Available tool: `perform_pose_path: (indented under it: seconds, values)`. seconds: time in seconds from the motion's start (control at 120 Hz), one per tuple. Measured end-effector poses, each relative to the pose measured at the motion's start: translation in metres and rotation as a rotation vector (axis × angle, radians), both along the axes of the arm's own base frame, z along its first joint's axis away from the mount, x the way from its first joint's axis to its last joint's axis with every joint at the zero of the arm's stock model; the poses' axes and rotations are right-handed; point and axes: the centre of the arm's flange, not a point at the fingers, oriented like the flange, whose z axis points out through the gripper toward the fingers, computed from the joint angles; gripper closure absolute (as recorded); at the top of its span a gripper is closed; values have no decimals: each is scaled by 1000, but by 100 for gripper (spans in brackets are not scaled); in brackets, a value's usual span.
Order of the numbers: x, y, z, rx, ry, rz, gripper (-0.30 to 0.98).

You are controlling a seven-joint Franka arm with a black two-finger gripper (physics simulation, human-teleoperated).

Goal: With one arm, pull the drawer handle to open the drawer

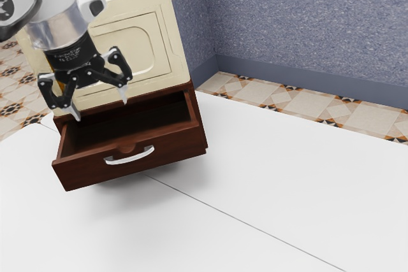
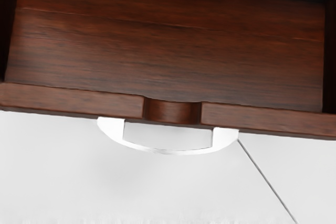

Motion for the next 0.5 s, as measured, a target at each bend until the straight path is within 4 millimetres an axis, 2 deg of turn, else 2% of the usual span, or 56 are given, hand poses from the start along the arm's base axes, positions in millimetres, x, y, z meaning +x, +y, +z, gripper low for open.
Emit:
perform_pose_path:
  seconds: [0.142, 0.5]
  values:
    - [0, 4, -33, -34, 85, 188, 1]
    - [1, 5, -50, -67, 104, 496, 0]
